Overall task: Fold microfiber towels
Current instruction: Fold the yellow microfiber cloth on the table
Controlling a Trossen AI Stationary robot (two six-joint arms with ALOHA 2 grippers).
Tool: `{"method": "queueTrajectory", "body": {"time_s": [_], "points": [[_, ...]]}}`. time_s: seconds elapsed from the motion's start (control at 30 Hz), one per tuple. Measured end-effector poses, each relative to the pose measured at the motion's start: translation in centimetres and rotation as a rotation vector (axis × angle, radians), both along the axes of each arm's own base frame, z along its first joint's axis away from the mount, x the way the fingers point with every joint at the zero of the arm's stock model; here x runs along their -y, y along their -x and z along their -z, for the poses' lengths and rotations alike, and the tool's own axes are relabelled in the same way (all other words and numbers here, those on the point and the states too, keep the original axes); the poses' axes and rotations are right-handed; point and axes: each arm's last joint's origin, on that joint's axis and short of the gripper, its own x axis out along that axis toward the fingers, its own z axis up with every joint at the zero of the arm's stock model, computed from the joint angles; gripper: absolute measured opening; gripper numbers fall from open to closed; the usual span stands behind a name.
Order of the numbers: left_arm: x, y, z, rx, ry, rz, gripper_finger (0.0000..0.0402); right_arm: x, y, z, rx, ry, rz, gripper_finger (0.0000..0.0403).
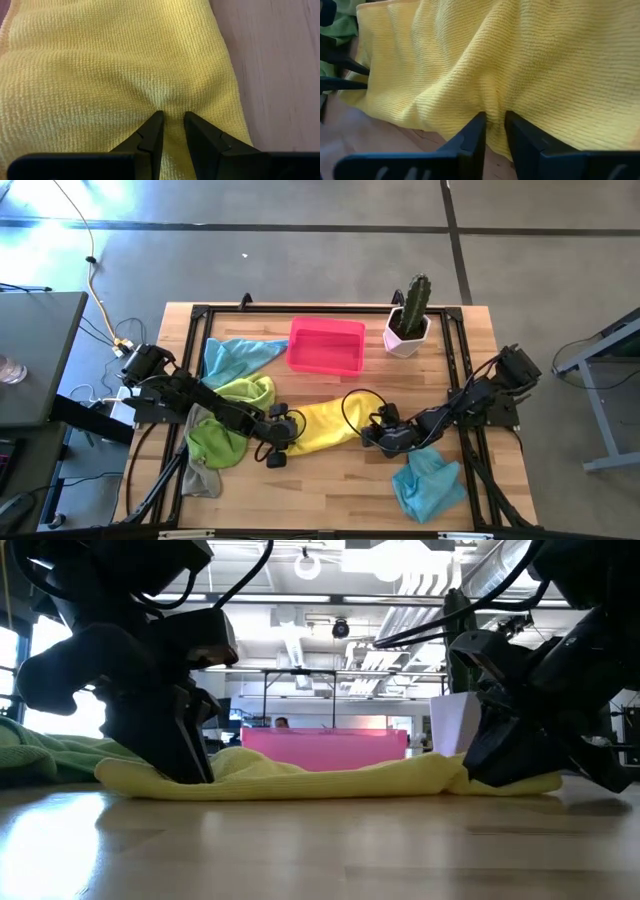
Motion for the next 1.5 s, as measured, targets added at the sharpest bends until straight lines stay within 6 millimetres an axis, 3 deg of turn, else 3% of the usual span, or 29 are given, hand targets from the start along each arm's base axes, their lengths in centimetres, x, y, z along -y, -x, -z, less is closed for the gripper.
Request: {"method": "queueTrajectory", "body": {"time_s": [0.2, 0.6, 0.93, 1.2, 1.5], "points": [[0.0, 0.0, 0.0, 0.000, 0.000, 0.000, 0.0074, 0.0, 0.0, -0.1, -0.018, 0.059, -0.077, 0.0029], [0.0, 0.0, 0.0, 0.000, 0.001, 0.001, 0.0074, 0.2, 1.1, -2.9, -0.040, 0.003, -0.181, 0.0129], [0.0, 0.0, 0.0, 0.000, 0.002, -0.001, 0.0074, 0.8, 4.3, -4.9, -0.180, -0.033, -0.135, 0.0147], [0.0, 0.0, 0.0, 0.002, -0.002, -0.002, 0.0074, 1.3, 5.5, -4.2, -0.312, -0.010, -0.069, 0.0147], [0.0, 0.0, 0.0, 0.004, -0.004, -0.004, 0.0074, 1.1, 4.8, -2.6, -0.351, 0.003, -0.045, 0.0147]]}}
